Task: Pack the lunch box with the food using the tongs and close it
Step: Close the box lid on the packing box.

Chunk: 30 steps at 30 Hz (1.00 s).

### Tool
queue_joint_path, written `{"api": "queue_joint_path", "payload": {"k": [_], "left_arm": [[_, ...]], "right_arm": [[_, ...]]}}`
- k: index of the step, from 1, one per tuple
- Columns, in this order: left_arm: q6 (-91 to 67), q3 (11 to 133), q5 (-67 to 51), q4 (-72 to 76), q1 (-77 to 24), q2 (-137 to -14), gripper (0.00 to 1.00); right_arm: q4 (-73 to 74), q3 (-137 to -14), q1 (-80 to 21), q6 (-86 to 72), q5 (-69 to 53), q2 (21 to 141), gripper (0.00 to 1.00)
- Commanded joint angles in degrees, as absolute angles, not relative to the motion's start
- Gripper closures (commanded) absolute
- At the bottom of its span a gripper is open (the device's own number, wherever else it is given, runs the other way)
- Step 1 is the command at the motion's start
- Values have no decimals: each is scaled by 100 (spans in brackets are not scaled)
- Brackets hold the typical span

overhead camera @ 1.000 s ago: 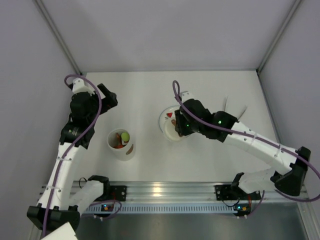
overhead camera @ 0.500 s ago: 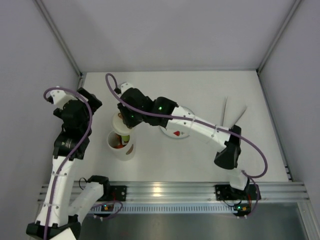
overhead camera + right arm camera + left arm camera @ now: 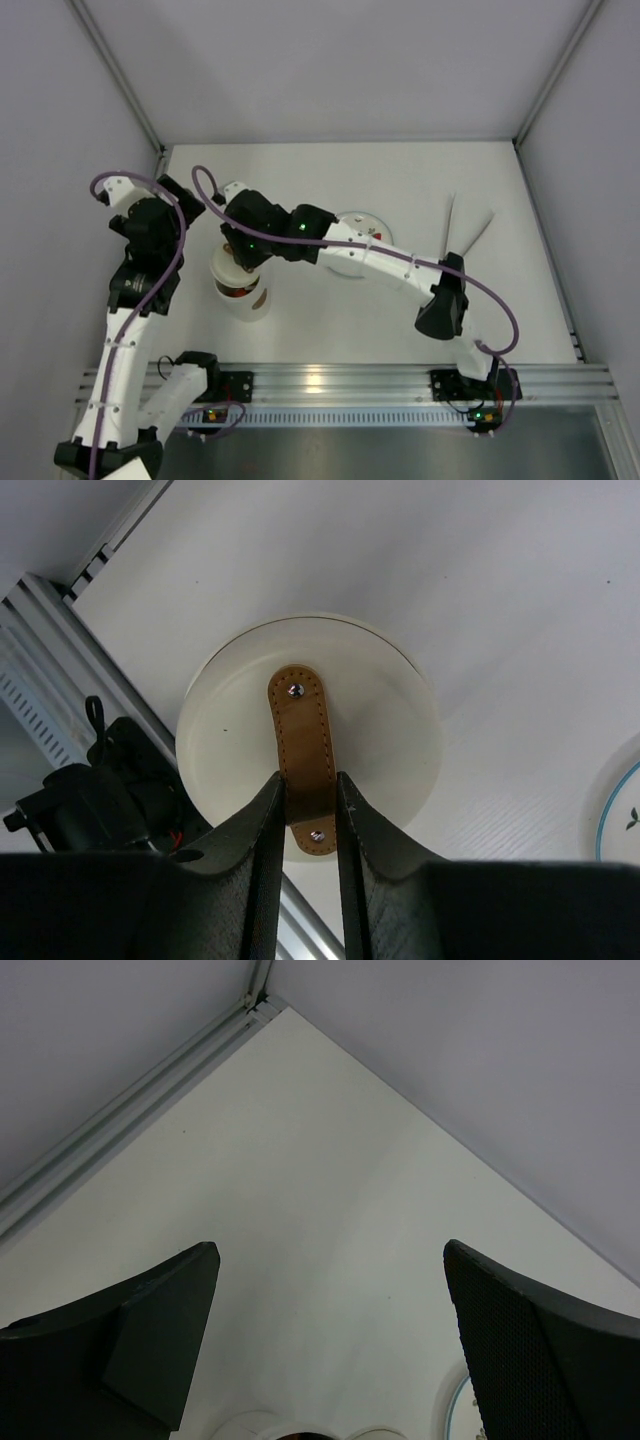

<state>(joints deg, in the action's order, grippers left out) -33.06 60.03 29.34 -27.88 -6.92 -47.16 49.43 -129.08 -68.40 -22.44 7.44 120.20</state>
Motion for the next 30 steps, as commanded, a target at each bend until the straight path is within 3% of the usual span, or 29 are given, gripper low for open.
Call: {"api": "queue_joint_path", "payload": {"k": [1,30], "left_arm": [[-3243,6073,2620,-2689,-615,-5018,1],[-3199,6267,1626,-2689,-220,-5976,1]], "right_arm": [[4904,-13043,-7119,-2118,703,12129,84],[4632,-13280,-7330,-1828,1564,12744,82]]}}
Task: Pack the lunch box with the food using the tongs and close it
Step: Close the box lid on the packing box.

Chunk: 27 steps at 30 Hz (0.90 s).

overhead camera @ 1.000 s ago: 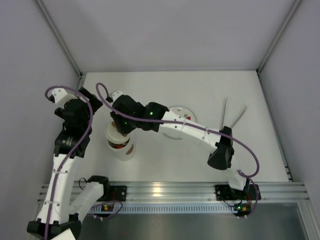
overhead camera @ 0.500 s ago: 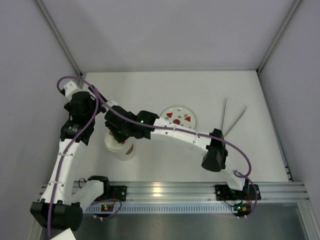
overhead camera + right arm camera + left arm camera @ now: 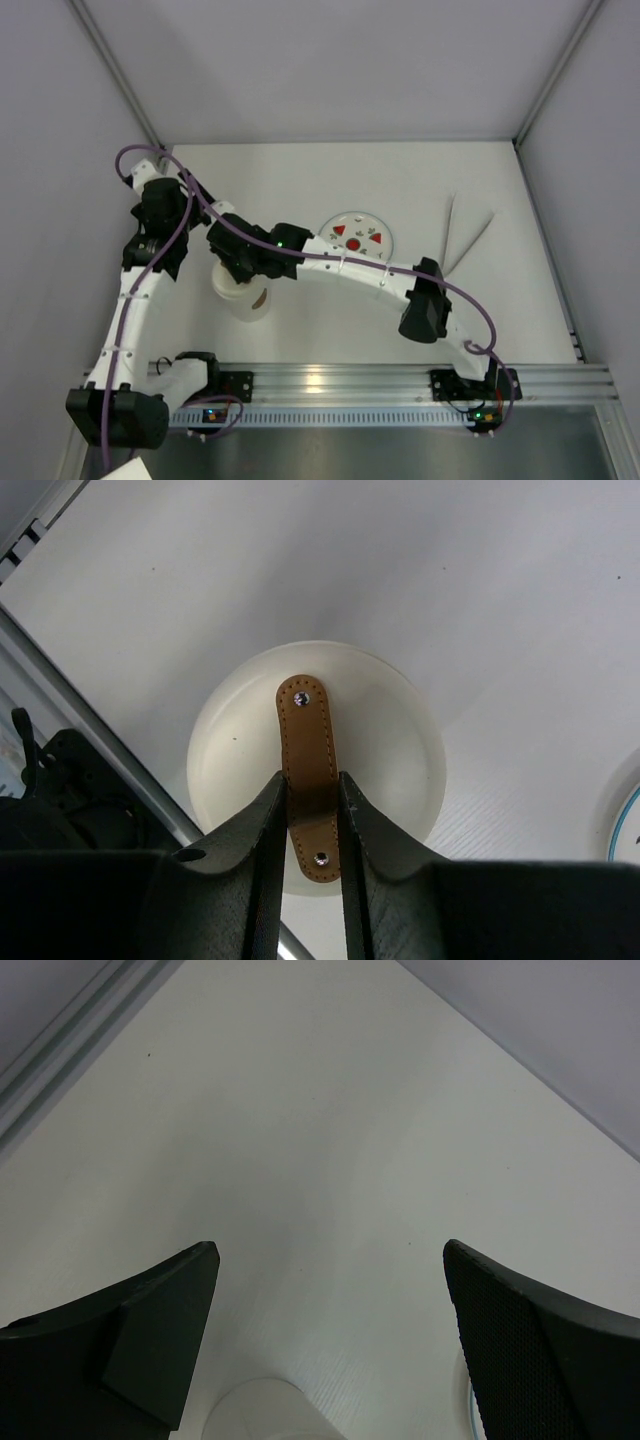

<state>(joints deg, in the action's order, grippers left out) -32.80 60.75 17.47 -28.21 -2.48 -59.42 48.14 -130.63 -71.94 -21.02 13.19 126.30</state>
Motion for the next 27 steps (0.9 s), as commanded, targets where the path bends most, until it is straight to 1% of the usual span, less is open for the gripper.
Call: {"api": "queue_joint_path", "payload": {"k": [1,11,18,23,24,25,27], "left_arm": [[-3199,6267,1609,-2689,-220,-5968,1],[-3199,6258,1573,-2689,-211,-5994,1],[-3190,6267,1547,-2689,-202,-5994,1],[-3199,6258,1529,-2698,-202,-6003,1],[-3191,6258,1529,-2690,-202,-6003,1],[-3199,6258,1521,-2698,-202,-6003,1],[-3190,6258,1512,-2698,-202,-5994,1]], "right_arm": [[4632,-13272,-7330,-1819,1573,12735,82],[4351,-13184,-7374,-1697,1213,12832,80],[4157,-13078,-7436,-1608,1143,12929,75],[4113,-12982,-7436,-1608,1160,12999,69],[4113,-12973,-7444,-1600,1169,13008,67],[4096,-12912,-7444,-1591,1186,12999,63],[4061,-12841,-7453,-1573,1239,12982,60]]}}
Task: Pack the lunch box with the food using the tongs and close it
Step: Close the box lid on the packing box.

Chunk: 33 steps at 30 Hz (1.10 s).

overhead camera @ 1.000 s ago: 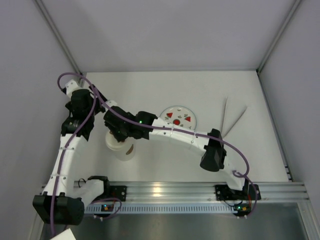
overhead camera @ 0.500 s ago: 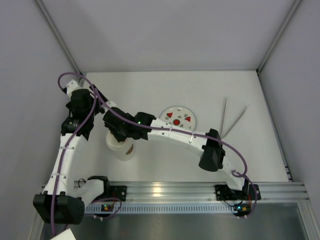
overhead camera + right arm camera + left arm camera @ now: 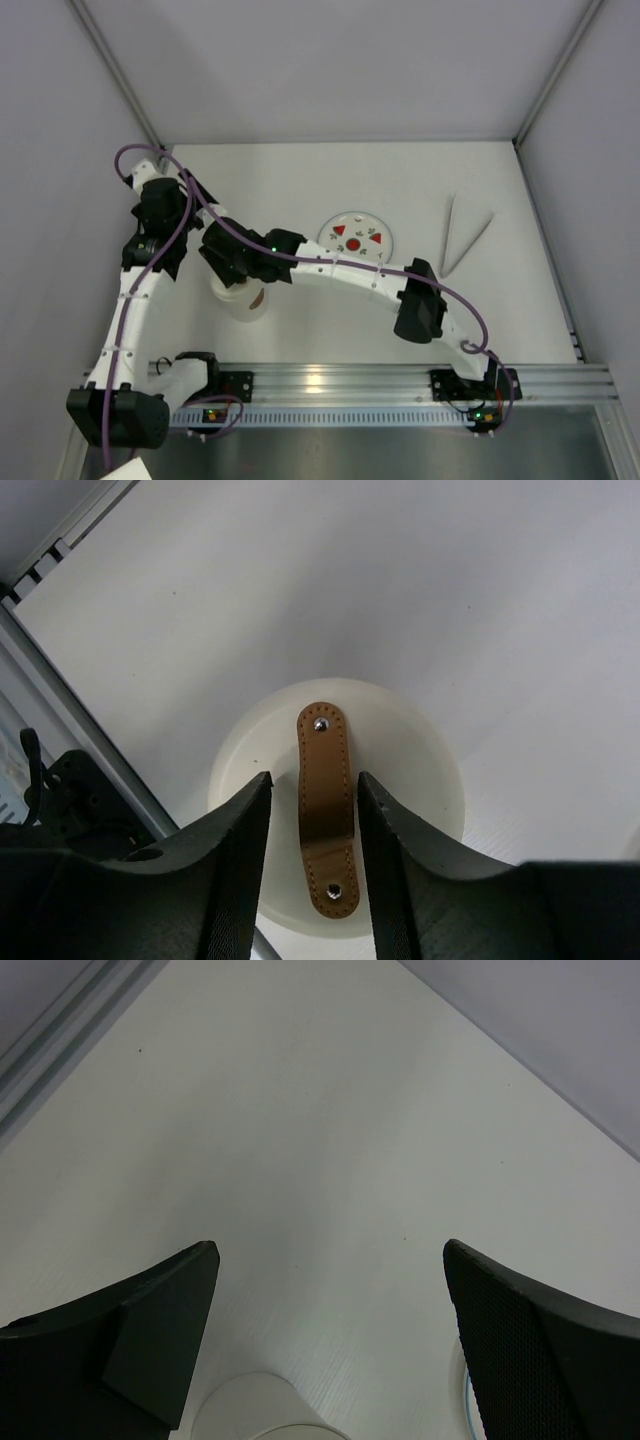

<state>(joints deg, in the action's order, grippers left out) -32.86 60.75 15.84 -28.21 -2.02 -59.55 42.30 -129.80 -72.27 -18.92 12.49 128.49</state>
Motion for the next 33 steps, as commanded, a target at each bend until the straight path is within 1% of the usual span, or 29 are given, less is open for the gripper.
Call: {"api": "queue_joint_path", "payload": {"k": [1,6,10,18,25,33], "left_arm": [[-3190,6258,1503,-2698,-202,-6003,1],[-3190,6258,1485,-2698,-202,-6003,1],[-3190,6249,1485,-2681,-202,-6003,1],[-3190,6258,1459,-2689,-202,-6012,1],[-3190,6249,1441,-2672,-202,-6020,1],[-3199,6258,1406,-2663,-193,-6038,1]], "right_arm": [[4061,-12823,-7462,-1573,1309,12981,60],[3964,-12569,-7471,-1573,1590,12824,59],[3762,-12270,-7471,-1530,1898,12429,57],[3226,-11655,-7479,-1345,2267,11699,56],[2997,-11479,-7479,-1230,2110,11408,56],[3058,-11505,-7611,-1160,1741,11434,56]]}}
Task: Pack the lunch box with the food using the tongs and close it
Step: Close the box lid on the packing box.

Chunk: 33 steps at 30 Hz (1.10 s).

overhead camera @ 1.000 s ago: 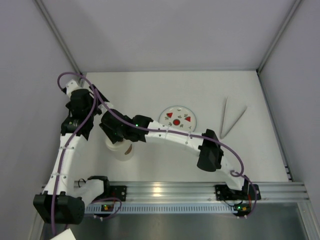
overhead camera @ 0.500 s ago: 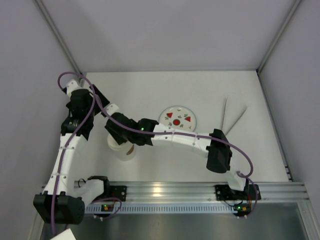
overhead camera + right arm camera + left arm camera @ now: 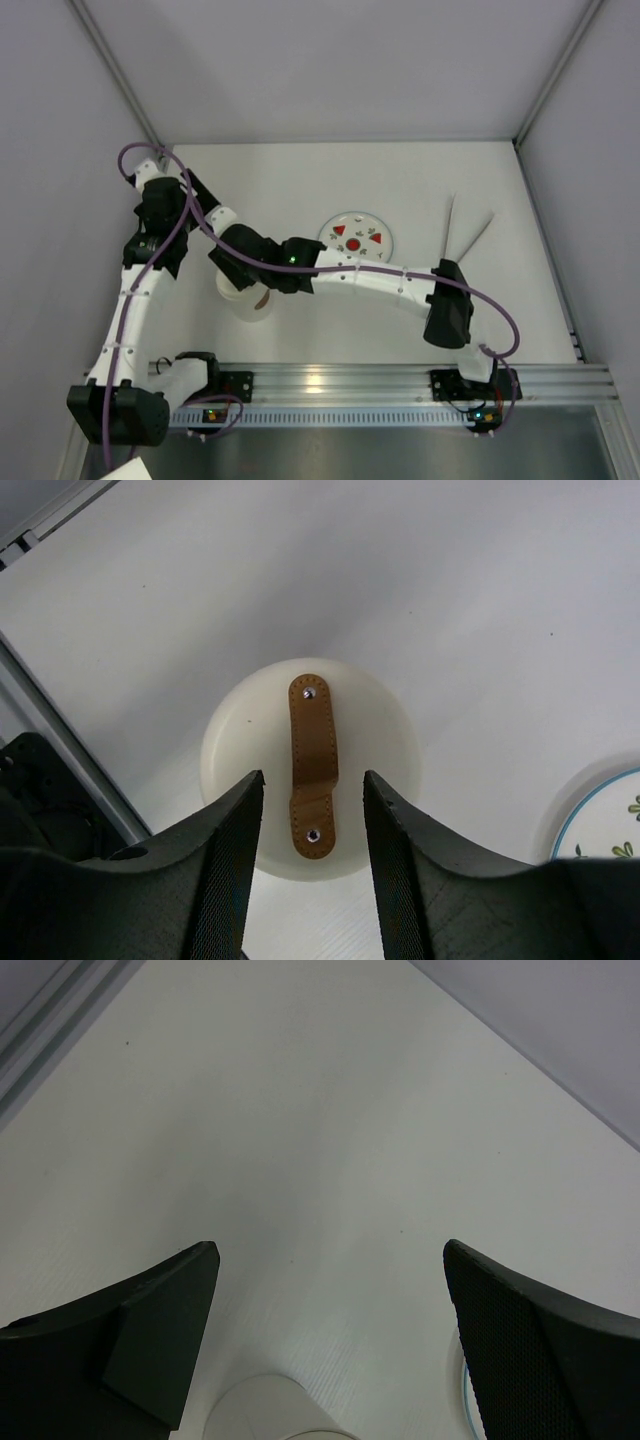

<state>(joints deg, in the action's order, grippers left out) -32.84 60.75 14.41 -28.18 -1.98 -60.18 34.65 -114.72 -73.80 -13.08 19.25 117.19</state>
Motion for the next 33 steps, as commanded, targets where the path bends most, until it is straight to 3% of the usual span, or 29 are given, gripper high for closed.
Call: {"api": "queue_joint_path", "payload": {"k": [1,20,33], "left_arm": [[-3199,6258,1415,-2663,-193,-6038,1],[-3208,6249,1362,-2681,-193,-6064,1],[-3190,6232,1187,-2628,-193,-6108,1]], "right_arm": [[3076,-11496,-7664,-1178,1732,11443,56],[3463,-10837,-7866,-1854,2162,11786,56],[2655,-10564,-7866,-1205,2145,10908,55]]}}
